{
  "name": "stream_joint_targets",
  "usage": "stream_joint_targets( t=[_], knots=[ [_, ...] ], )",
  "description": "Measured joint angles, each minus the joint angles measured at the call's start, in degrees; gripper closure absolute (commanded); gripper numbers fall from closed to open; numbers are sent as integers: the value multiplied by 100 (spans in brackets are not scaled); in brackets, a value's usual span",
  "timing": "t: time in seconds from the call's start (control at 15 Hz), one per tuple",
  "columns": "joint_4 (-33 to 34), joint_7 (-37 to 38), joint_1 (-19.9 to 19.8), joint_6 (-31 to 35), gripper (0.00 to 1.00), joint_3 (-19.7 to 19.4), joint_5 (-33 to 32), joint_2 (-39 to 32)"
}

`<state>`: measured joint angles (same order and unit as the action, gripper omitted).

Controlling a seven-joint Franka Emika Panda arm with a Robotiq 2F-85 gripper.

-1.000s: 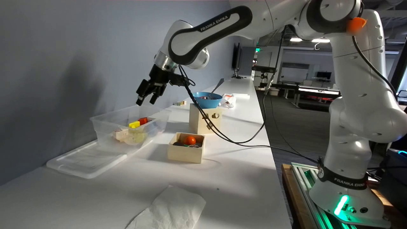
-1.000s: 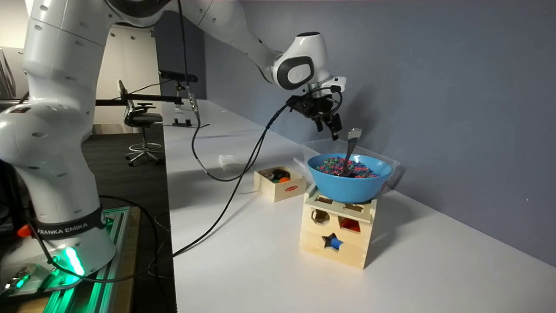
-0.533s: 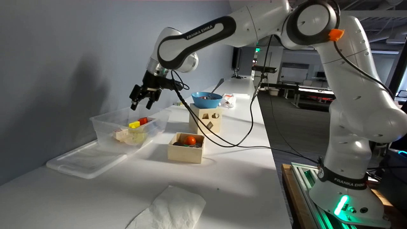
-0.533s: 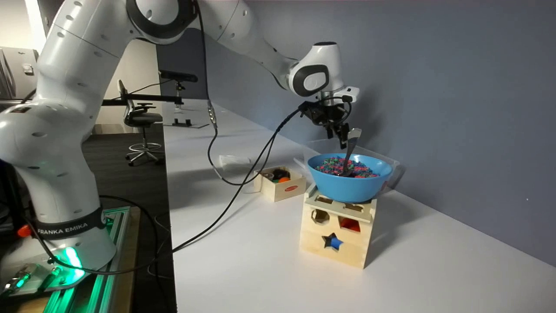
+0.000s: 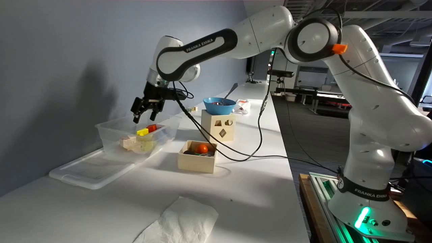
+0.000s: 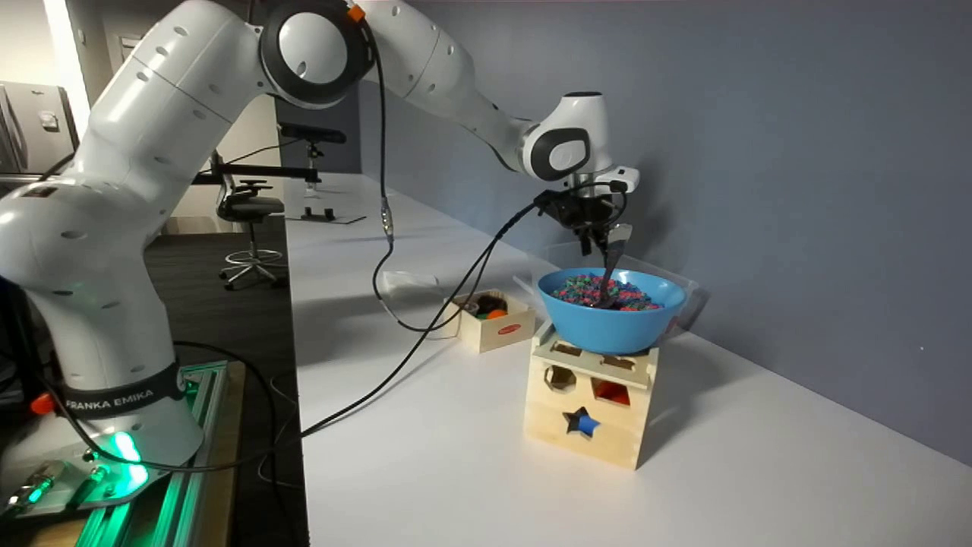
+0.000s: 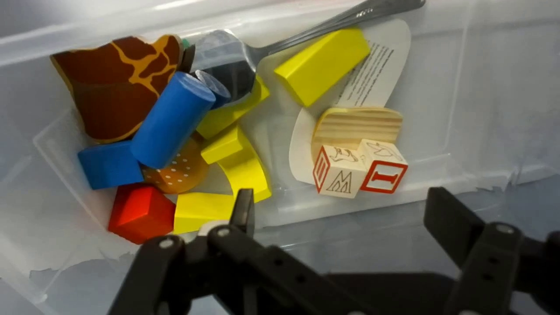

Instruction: Pick up a white cube from the clear bowl and put it inside the brown box

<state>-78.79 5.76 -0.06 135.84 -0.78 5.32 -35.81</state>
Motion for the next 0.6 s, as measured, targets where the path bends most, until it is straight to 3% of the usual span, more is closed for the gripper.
stream_joint_targets(
  t=[0.6],
  knots=[
    [479,21,338,386,0,-53,-453,-654]
  ],
)
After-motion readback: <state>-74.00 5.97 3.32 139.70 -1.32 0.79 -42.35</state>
